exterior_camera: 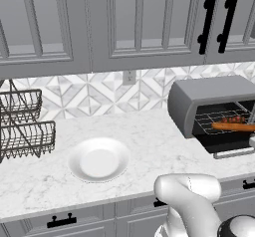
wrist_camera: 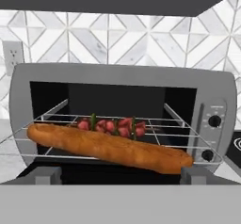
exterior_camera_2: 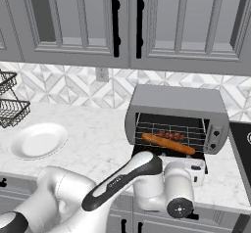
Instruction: Pick up the kebab skewer and baguette bread, and place them inside the toaster oven. Close the toaster oven door and start by setting the timer.
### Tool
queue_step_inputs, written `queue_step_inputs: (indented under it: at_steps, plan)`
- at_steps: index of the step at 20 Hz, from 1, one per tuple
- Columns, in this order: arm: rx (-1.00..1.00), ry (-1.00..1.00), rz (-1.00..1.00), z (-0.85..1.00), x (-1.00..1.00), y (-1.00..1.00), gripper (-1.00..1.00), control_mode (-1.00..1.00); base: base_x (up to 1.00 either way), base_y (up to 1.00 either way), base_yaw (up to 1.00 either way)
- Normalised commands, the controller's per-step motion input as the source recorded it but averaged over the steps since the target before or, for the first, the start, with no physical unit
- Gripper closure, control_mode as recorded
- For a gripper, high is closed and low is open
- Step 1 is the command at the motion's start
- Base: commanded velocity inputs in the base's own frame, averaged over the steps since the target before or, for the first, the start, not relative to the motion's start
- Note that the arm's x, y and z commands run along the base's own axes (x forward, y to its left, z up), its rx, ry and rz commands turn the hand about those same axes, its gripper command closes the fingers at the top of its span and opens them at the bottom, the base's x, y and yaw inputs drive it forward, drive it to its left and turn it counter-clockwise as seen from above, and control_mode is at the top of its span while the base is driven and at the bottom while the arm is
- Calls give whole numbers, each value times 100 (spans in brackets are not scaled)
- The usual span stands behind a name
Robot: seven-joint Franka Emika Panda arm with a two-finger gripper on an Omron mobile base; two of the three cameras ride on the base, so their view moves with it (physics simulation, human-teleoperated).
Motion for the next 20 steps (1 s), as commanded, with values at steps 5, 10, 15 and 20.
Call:
queue_step_inputs:
  at_steps: [5,10,15,20]
  plan:
    - [-3,-28,0,25,-2,8,-100,-100,0,0,0]
    - [0,-16,0,11,0,0,-100,-100,0,0,0]
    - [0,-6,0,9,-9,0,-100,-100,0,0,0]
    - [0,-1,0,23,-34,0,-100,-100,0,0,0]
